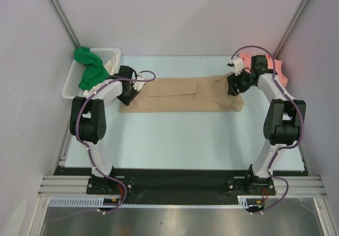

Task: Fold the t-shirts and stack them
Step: Fold the tshirt

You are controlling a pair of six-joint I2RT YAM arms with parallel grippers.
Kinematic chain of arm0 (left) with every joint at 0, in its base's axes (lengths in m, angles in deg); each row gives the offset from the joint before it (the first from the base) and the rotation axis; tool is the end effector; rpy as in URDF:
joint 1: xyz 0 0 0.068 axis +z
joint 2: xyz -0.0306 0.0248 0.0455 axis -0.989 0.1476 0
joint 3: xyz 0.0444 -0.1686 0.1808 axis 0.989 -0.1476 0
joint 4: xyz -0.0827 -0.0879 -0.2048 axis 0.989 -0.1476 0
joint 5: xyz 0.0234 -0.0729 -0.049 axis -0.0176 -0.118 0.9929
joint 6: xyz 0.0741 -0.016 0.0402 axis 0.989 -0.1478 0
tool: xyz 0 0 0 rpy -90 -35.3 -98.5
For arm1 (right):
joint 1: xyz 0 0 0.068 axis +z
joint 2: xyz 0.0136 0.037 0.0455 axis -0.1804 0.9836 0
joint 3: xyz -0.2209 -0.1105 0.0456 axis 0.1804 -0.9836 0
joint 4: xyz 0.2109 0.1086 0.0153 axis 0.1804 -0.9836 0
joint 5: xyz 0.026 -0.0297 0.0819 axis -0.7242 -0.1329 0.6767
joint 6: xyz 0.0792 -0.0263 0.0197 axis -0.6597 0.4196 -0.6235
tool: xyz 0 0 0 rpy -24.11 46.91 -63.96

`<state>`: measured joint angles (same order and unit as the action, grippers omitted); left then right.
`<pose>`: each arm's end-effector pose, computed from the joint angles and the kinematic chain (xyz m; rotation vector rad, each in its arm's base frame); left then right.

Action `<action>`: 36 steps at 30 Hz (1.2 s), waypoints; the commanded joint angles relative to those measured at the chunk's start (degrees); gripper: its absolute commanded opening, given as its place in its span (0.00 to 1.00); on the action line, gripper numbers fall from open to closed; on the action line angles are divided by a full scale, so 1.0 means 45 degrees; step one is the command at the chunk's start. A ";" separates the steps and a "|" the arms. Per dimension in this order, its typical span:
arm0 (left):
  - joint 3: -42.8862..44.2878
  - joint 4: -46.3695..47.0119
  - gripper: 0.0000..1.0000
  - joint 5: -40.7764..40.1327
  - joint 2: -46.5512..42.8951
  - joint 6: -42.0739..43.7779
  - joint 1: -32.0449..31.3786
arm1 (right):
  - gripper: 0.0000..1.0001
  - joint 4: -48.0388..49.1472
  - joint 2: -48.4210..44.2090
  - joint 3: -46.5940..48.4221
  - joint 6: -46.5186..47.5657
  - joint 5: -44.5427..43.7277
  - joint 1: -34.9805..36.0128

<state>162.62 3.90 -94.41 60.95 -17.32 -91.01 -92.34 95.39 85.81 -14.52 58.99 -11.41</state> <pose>0.3737 -0.0565 0.1475 0.9259 2.6040 0.2048 0.3968 0.0271 0.2076 -0.9040 2.2279 0.2959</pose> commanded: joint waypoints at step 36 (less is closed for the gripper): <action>0.0321 0.0348 0.29 -0.1028 0.1548 -0.0006 0.0353 | 0.20 -0.2536 0.1265 -0.1177 0.2134 0.1196 -0.2176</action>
<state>163.82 4.35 -96.34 66.85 -17.82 -89.80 -103.18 100.81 79.58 -6.06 65.09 -20.26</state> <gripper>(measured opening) 0.290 0.220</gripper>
